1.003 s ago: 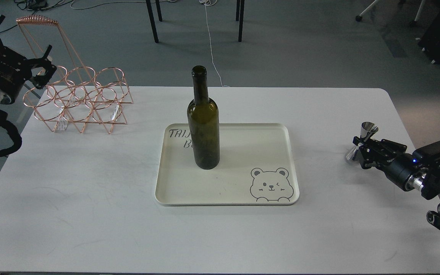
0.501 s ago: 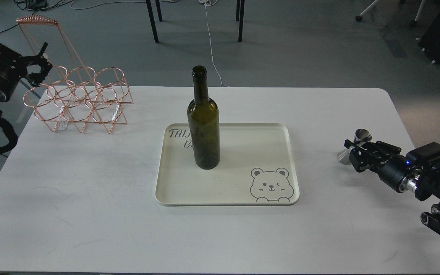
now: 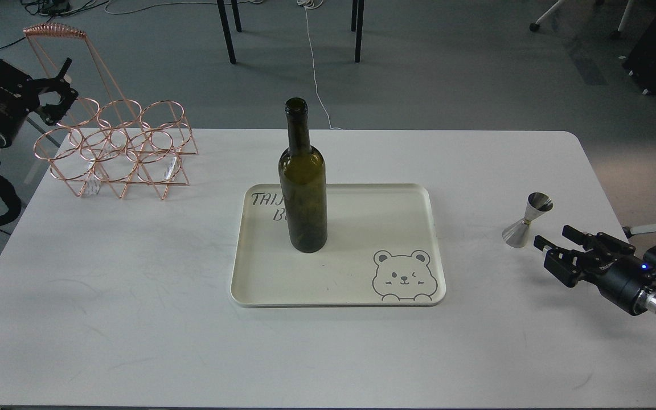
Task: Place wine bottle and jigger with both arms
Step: 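Carry the jigger off the tray and set it on the table, then reach the left gripper to the neck of the green wine bottle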
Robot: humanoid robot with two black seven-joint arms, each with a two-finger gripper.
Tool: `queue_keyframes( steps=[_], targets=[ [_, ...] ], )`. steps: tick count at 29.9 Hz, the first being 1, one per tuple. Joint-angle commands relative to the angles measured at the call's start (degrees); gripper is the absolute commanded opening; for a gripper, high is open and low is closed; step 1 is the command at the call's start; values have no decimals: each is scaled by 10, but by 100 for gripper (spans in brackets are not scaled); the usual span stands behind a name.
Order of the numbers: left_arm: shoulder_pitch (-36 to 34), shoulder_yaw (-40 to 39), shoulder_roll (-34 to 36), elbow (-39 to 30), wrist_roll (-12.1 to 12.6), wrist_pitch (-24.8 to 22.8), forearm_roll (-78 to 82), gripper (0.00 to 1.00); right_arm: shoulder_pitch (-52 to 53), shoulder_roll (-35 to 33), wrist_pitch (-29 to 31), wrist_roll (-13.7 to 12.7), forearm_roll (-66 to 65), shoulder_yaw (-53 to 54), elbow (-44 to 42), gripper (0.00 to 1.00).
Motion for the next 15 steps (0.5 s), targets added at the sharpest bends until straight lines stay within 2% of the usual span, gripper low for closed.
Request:
queue_keyframes(
  steps=[1, 5, 8, 11, 15],
  targets=[
    [1, 5, 23, -22, 3, -4, 1, 98, -8, -76, 0, 0, 21, 2, 85, 95],
    [9, 35, 75, -80, 2, -7, 41, 98, 5, -161, 0, 0, 121, 10, 228, 95],
    [9, 47, 108, -114, -1, -9, 99, 98, 67, -190, 0, 0, 175, 17, 283, 95],
    [9, 47, 138, -141, -3, -13, 153, 98, 151, -187, 2, 0, 229, 19, 282, 95],
    [9, 46, 177, -211, -4, -11, 244, 98, 232, -168, 79, 0, 363, 26, 237, 95]
  ],
)
